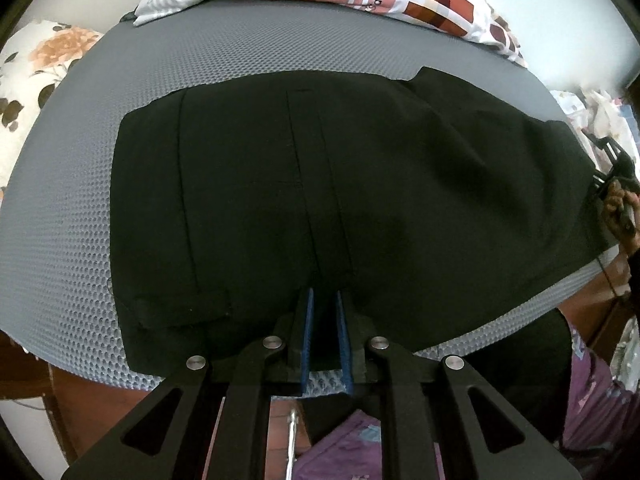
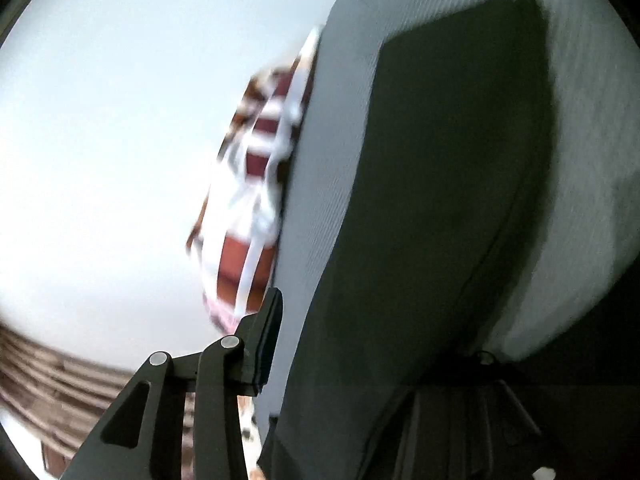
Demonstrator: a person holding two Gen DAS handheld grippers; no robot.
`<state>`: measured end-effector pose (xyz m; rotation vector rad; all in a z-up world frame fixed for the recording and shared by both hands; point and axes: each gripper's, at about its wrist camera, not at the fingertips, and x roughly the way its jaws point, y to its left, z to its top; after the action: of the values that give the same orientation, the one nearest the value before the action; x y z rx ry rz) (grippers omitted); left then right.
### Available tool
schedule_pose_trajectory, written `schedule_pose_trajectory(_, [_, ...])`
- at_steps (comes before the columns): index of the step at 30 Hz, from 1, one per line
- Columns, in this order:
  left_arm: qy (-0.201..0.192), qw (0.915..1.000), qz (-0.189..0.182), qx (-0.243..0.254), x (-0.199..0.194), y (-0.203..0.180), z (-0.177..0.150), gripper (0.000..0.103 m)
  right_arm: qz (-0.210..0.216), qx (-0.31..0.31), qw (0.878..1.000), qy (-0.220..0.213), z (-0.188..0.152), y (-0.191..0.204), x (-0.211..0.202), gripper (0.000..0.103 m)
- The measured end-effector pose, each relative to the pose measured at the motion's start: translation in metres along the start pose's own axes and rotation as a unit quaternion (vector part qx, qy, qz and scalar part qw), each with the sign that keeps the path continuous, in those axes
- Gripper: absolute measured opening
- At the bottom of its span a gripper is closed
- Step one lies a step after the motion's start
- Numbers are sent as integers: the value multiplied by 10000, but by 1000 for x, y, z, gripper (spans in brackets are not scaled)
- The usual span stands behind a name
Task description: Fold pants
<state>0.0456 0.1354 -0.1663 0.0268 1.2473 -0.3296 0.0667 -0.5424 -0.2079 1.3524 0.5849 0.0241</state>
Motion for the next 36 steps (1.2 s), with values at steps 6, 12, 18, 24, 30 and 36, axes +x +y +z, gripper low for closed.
schedule_pose_trajectory(6, [-32, 9999, 88, 110, 2, -5, 1, 16, -383, -467, 9981, -86, 2, 10, -25, 6])
schedule_pose_trajectory(12, [-20, 9999, -25, 126, 2, -1, 1, 16, -628, -844, 9940, -290, -15, 18, -92, 5])
schedule_pose_trajectory(18, [31, 9994, -349, 1, 1, 11, 1, 16, -1153, -608, 9912, -210, -43, -11, -148, 5])
schedule_pose_trajectory(24, [27, 9994, -292, 162, -1, 12, 1, 16, -1071, -13, 9939, -265, -55, -52, -170, 3])
schedule_pose_trajectory(30, [24, 9994, -280, 187, -2, 14, 2, 16, -1045, -140, 9938, -365, -58, -44, -183, 3])
schedule_pose_trajectory(36, [12, 9993, -280, 231, -1, 17, 4, 16, -929, 58, 9950, -356, -60, -58, -189, 3])
